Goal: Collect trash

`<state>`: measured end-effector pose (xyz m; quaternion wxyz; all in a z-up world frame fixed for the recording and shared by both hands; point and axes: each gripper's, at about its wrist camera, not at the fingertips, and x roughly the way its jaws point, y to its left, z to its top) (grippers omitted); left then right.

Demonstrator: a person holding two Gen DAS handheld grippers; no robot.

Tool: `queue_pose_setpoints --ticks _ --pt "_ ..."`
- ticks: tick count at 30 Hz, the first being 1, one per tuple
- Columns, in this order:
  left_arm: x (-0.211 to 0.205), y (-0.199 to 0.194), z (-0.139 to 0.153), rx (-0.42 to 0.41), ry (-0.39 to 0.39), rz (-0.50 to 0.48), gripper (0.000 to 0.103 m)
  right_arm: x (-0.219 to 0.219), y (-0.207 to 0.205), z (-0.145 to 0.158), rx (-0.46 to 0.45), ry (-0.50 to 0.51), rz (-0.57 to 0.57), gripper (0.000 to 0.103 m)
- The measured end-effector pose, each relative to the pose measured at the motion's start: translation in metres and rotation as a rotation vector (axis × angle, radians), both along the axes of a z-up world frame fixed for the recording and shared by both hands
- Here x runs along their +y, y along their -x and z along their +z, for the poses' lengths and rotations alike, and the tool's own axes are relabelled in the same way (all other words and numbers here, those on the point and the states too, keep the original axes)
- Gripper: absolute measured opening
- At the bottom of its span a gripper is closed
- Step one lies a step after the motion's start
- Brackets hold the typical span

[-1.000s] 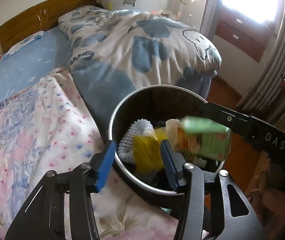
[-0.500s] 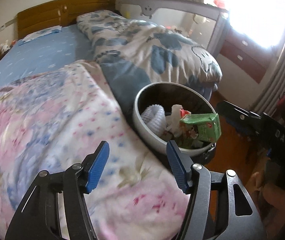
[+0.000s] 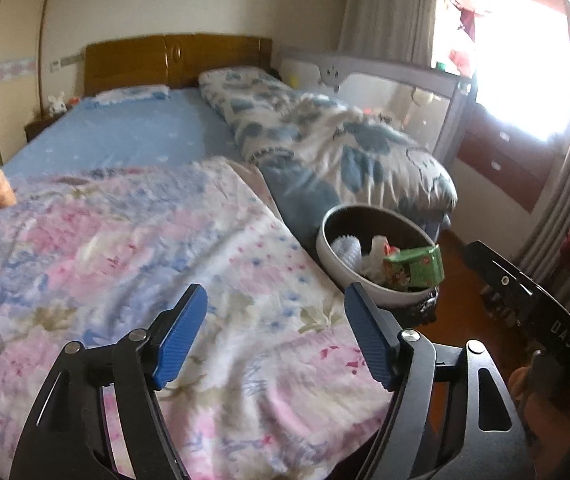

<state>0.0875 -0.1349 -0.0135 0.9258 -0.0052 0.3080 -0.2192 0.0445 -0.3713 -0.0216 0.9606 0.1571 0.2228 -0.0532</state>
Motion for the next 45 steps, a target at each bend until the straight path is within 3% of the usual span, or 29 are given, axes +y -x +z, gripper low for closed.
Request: queue_pose_setpoints --ticks 4,6,8,22,45 --pt "0.013 0.017 0.014 -0.1 -0.005 0.034 0.083 0.01 0.015 0.012 -0.066 0.043 -0.008 0.101" --pt "0.019 0.025 0.018 -0.151 -0.013 0.07 0.096 0.015 0.022 0.019 -0.107 0.073 -0.01 0.103" --pt "0.024 0.03 0.017 -0.193 -0.021 0.109 0.103 0.017 0.024 0.02 -0.133 0.105 -0.013 0.103" --pt "0.038 0.035 -0.002 -0.253 -0.073 0.209 0.103 0.039 0.02 -0.011 -0.127 0.183 0.019 0.103" --pt "0.044 0.038 -0.001 -0.274 -0.074 0.237 0.103 0.05 0.019 -0.007 -0.125 0.175 0.06 0.103"
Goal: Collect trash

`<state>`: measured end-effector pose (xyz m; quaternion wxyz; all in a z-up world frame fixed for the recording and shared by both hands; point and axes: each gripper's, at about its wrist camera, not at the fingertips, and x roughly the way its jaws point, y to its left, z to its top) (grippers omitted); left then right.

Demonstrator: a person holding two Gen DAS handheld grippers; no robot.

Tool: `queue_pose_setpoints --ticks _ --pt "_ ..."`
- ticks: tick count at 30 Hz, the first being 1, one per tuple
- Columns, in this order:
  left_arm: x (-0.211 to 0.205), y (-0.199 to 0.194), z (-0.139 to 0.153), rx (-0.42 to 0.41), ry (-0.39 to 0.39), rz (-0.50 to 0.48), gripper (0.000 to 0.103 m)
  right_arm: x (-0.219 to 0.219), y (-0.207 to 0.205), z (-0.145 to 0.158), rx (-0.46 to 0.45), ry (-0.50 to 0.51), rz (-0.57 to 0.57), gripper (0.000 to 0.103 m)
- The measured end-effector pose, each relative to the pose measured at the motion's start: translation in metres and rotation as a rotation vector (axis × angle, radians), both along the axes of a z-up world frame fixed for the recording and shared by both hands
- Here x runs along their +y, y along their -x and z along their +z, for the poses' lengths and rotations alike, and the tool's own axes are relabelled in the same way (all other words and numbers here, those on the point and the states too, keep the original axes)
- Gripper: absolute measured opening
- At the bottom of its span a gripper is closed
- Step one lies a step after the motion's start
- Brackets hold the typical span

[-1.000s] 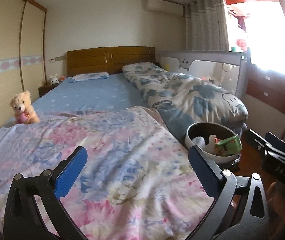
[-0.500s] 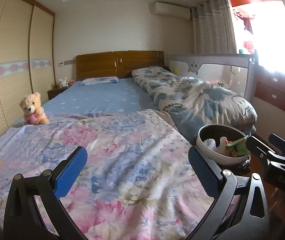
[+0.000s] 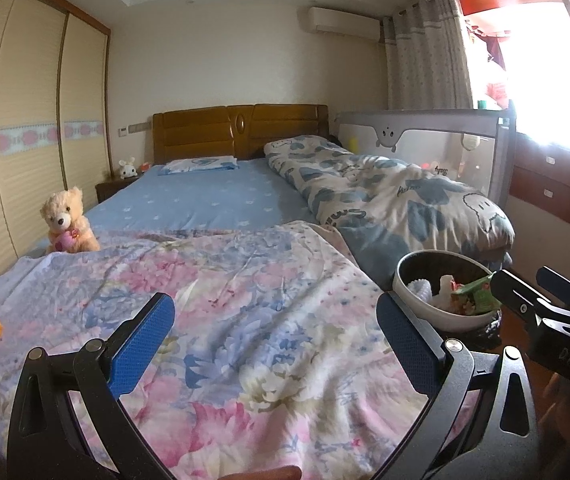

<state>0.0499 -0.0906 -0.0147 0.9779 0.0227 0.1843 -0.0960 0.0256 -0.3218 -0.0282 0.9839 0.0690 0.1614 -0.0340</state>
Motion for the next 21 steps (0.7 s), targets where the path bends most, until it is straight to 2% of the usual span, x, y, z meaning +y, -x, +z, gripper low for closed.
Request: queue_pose_setpoints --ticks 21 --pt "-0.0003 0.004 0.0043 -0.014 -0.005 -0.012 0.103 0.0037 0.0014 0.0007 0.0 -0.002 0.01 0.103"
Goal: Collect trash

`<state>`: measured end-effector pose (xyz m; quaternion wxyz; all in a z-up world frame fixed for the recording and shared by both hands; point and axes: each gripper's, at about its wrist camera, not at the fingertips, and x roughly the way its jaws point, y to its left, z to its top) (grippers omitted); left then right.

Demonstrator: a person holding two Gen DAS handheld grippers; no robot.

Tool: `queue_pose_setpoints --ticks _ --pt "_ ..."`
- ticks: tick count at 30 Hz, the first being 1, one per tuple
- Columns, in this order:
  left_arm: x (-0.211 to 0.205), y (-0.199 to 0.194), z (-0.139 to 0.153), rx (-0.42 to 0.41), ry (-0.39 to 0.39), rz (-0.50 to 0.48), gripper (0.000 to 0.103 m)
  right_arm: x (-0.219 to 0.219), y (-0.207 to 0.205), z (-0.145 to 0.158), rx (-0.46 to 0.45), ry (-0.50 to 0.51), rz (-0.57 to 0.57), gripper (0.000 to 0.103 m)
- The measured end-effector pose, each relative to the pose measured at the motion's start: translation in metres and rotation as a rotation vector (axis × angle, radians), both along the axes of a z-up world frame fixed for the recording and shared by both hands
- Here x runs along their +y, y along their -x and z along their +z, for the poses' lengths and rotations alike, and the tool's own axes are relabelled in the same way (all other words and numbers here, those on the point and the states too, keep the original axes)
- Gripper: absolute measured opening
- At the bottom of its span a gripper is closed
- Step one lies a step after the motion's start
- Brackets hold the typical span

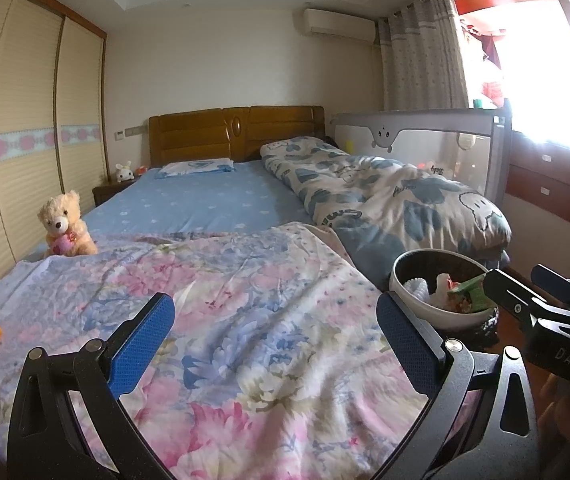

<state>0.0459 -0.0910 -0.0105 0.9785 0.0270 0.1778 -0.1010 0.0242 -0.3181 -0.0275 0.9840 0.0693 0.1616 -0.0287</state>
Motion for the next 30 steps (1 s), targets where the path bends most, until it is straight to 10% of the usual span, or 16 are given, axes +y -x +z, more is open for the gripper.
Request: queue_pose_setpoints --ticks 30 --pt "0.0005 -0.0003 0.0 0.004 0.0 -0.003 0.103 0.0028 0.0005 0.0007 -0.001 0.0 0.0 0.103"
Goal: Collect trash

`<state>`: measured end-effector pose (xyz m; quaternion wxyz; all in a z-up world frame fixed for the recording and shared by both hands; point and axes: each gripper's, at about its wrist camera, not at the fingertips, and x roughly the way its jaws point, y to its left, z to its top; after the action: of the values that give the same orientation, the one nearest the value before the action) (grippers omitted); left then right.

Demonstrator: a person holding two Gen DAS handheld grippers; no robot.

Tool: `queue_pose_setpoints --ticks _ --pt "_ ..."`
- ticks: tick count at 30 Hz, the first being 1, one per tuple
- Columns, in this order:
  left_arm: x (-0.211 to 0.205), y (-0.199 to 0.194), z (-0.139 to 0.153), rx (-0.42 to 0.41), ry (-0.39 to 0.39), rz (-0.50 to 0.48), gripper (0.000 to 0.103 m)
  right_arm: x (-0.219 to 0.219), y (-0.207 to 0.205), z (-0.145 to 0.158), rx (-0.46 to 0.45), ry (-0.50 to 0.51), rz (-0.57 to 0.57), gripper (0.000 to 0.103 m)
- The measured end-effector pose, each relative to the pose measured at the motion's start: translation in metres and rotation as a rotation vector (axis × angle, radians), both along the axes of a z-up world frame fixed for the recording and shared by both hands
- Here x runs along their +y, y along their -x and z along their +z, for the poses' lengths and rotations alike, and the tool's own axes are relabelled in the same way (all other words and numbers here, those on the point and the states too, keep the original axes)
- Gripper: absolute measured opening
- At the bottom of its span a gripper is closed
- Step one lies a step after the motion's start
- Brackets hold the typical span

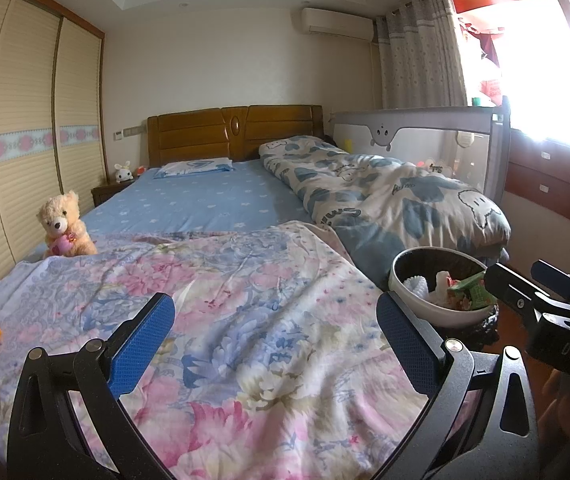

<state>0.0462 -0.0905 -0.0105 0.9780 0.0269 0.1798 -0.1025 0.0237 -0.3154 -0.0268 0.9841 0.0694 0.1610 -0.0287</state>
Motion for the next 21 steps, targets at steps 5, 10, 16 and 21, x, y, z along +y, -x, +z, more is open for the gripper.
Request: queue_pose_setpoints --ticks 5,10,16,21 --pt "-0.001 0.001 -0.001 0.0 -0.001 0.002 0.103 0.006 0.001 0.001 0.001 -0.002 0.003 0.103" --pt "-0.001 0.001 -0.001 0.0 -0.002 0.001 0.103 0.004 0.0 0.001 0.001 -0.003 0.003 0.103" --pt "-0.001 0.001 -0.001 0.001 0.0 0.001 0.103 0.008 -0.001 0.001 0.001 -0.002 0.005 0.103" --pt "-0.001 0.001 -0.001 0.001 -0.002 0.0 0.103 0.007 -0.001 0.001 0.001 -0.002 0.005 0.103"
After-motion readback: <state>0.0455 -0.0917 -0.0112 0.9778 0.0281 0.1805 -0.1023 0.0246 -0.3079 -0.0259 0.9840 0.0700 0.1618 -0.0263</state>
